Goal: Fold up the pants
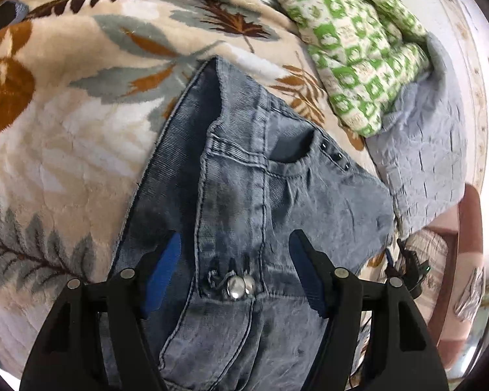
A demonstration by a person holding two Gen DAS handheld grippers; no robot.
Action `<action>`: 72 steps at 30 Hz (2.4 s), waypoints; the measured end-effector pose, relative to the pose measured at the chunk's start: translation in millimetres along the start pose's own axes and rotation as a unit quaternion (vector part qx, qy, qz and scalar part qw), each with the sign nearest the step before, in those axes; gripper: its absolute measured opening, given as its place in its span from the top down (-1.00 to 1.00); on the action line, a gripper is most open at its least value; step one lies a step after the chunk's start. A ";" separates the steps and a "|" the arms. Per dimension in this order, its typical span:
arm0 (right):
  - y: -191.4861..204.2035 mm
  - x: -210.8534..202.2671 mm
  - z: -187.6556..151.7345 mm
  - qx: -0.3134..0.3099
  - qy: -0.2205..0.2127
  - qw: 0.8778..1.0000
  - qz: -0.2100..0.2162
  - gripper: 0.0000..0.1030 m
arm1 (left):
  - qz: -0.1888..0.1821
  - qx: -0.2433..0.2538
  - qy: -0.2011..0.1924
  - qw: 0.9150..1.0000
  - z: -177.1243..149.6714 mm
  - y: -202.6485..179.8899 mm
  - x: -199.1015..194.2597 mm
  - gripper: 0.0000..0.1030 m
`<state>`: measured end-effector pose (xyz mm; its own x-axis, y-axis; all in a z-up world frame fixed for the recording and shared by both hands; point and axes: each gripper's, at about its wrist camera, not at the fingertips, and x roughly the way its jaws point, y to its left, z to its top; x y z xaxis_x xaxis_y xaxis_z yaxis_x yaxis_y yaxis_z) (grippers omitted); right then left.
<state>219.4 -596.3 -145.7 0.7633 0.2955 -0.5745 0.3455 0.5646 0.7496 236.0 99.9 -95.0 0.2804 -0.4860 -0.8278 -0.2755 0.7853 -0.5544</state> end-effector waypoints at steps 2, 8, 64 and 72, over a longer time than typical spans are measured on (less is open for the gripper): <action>-10.0 15.9 -0.7 0.029 0.002 0.999 0.013 -0.10 | -0.008 -0.017 0.013 1.000 2.9 1.2 12.1 -0.48; 15.9 -0.4 5.4 -0.022 -0.039 0.999 0.016 0.80 | 0.026 0.039 -0.019 0.999 -6.9 -37.4 22.6 -0.05; 63.1 38.9 14.1 -0.277 0.023 0.942 -0.188 0.81 | 0.154 0.121 -0.046 0.980 85.7 -73.3 46.1 0.96; 80.9 -23.5 8.5 -0.266 -0.037 0.951 -0.156 0.81 | 0.213 0.231 -0.177 0.933 34.8 -119.6 -7.0 0.97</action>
<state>234.0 -564.1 -68.7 0.7117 0.0068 -0.7024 0.2514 0.9313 0.2637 299.0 22.7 -19.9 0.5446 0.0009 -0.8387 -0.0295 0.9994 -0.0180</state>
